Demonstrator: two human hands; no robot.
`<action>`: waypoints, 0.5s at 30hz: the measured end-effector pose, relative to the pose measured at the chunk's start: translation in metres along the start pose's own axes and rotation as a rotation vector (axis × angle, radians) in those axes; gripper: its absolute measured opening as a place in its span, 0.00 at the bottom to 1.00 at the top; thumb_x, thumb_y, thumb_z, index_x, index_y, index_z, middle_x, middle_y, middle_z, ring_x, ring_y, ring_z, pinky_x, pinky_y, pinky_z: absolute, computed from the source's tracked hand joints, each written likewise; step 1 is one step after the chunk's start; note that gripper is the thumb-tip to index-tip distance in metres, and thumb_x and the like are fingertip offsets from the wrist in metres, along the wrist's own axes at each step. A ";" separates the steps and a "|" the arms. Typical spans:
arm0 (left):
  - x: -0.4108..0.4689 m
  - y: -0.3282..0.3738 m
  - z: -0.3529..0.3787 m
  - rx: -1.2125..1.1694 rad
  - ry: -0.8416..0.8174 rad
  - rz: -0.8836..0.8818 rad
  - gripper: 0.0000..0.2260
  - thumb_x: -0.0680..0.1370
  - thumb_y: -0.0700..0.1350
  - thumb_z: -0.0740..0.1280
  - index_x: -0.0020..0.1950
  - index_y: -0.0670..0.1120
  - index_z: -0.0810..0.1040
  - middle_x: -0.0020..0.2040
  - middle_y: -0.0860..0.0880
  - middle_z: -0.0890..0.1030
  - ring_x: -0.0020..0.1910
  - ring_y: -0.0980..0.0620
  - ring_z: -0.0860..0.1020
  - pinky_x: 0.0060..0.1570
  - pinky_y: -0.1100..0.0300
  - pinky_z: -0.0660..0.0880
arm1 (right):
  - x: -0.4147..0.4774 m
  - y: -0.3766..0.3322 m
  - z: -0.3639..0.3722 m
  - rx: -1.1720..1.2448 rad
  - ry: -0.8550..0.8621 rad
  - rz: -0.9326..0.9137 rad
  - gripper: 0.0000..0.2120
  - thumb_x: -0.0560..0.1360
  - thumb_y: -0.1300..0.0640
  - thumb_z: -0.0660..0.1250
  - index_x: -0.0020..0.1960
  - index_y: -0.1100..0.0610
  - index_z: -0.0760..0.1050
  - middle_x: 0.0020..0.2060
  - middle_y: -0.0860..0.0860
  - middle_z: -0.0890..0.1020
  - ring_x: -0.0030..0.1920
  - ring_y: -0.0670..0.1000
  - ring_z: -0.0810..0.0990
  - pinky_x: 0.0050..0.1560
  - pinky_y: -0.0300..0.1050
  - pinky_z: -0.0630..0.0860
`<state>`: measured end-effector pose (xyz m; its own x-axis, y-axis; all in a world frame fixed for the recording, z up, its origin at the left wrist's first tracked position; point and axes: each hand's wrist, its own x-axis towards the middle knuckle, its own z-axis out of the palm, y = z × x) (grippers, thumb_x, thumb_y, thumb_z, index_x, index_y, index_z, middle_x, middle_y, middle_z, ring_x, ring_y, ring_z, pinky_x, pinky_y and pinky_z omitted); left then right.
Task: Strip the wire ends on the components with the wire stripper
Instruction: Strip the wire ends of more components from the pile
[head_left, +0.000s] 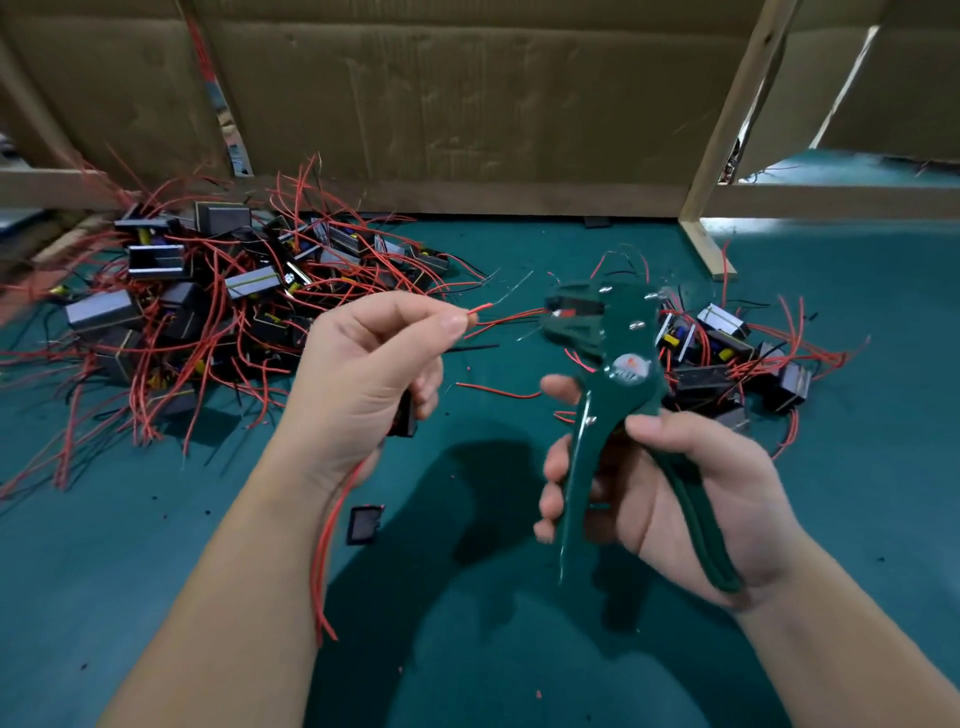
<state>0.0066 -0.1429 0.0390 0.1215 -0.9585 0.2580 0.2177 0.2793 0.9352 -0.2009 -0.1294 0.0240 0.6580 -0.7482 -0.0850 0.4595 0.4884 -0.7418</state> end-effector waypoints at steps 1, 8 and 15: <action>0.000 0.000 -0.001 0.018 0.002 0.003 0.04 0.67 0.41 0.72 0.34 0.49 0.83 0.20 0.55 0.68 0.20 0.56 0.65 0.22 0.67 0.64 | 0.000 0.002 0.001 -0.008 -0.043 0.035 0.35 0.61 0.55 0.77 0.65 0.62 0.73 0.41 0.64 0.79 0.39 0.63 0.80 0.44 0.61 0.78; 0.001 -0.002 -0.006 0.193 0.040 0.047 0.04 0.68 0.43 0.72 0.34 0.50 0.84 0.20 0.50 0.71 0.18 0.55 0.65 0.21 0.71 0.61 | 0.000 0.011 0.006 -0.044 -0.195 0.097 0.26 0.67 0.56 0.74 0.60 0.69 0.73 0.42 0.64 0.78 0.40 0.63 0.79 0.45 0.60 0.77; 0.000 -0.006 -0.007 0.303 -0.007 0.083 0.03 0.67 0.45 0.73 0.34 0.52 0.84 0.20 0.51 0.70 0.18 0.56 0.65 0.21 0.70 0.61 | -0.001 0.014 0.005 -0.100 -0.139 0.107 0.19 0.66 0.54 0.76 0.52 0.63 0.78 0.38 0.62 0.79 0.36 0.61 0.80 0.41 0.58 0.78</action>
<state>0.0125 -0.1440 0.0321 0.1195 -0.9340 0.3367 -0.0909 0.3275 0.9405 -0.1918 -0.1194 0.0169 0.7791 -0.6218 -0.0799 0.3250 0.5096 -0.7967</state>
